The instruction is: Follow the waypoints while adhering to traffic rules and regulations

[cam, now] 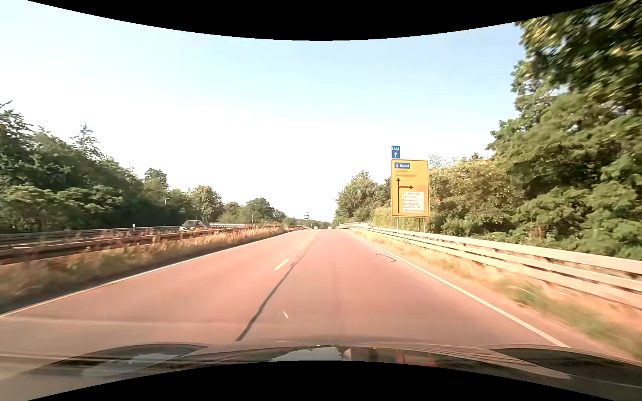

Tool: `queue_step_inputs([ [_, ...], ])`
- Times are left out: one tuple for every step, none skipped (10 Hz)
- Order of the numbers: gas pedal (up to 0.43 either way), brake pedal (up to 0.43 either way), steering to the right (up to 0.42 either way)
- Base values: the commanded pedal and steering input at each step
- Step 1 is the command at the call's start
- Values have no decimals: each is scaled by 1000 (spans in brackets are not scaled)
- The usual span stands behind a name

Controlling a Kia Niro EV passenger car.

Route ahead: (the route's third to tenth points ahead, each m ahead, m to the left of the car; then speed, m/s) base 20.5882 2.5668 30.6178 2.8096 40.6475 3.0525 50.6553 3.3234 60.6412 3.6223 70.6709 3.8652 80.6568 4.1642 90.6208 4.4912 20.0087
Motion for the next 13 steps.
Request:
queue_step_inputs([
  [220, 0, -1],
  [220, 0, -1],
  [220, 0, -1],
  [220, 0, -1],
  [220, 0, -1],
  [220, 0, -1],
  [220, 0, -1],
  [220, 0, -1],
  [220, 0, -1],
  [220, 0, -1],
  [220, 0, -1],
  [220, 0, -1],
  [220, 0, -1],
])
